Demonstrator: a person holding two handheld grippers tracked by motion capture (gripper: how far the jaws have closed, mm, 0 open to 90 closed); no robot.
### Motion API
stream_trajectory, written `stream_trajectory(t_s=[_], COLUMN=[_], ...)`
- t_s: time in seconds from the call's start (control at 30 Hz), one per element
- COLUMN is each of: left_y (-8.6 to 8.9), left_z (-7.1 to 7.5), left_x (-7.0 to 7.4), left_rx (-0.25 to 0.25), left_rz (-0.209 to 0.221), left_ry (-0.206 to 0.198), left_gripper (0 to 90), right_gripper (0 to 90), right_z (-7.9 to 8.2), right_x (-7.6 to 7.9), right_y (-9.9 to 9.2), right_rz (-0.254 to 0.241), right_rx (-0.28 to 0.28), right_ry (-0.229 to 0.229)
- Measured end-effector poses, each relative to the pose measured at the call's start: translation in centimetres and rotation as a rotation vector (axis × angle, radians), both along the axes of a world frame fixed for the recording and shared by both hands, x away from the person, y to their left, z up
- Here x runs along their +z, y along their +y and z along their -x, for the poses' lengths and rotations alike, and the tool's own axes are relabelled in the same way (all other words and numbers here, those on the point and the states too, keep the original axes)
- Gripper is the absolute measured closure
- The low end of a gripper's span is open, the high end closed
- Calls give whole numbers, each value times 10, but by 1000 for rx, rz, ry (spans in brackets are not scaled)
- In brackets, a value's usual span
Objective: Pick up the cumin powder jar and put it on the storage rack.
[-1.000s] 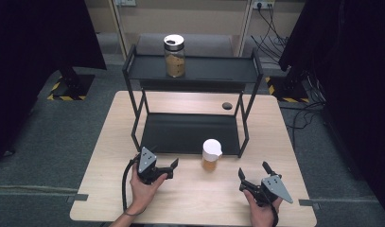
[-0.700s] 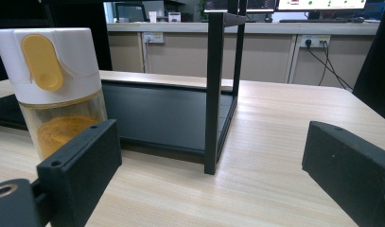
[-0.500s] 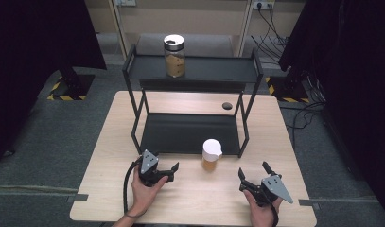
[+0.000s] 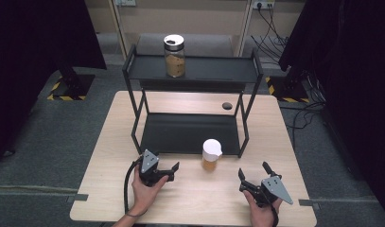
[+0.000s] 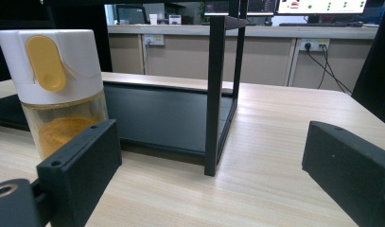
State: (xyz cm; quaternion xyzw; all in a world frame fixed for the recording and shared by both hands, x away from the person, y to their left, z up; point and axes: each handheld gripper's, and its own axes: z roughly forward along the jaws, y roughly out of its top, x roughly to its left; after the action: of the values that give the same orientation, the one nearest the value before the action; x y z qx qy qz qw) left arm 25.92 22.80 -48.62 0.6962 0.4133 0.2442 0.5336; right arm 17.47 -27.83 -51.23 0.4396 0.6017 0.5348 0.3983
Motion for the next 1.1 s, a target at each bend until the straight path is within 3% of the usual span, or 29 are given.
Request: stream_trajectory(t_s=[0.3,1.1], left_y=[2,2], left_z=[1,3], left_x=[-1,-1], left_rx=[10,12], left_rz=[18,17], left_ry=[4,0], left_gripper=[28,29], right_gripper=[57,57], right_z=[1,0], right_x=[-2,-1], right_y=[-1,-4], right_rz=[-9,-16], right_rx=[-1,12], right_ry=[-7,-2])
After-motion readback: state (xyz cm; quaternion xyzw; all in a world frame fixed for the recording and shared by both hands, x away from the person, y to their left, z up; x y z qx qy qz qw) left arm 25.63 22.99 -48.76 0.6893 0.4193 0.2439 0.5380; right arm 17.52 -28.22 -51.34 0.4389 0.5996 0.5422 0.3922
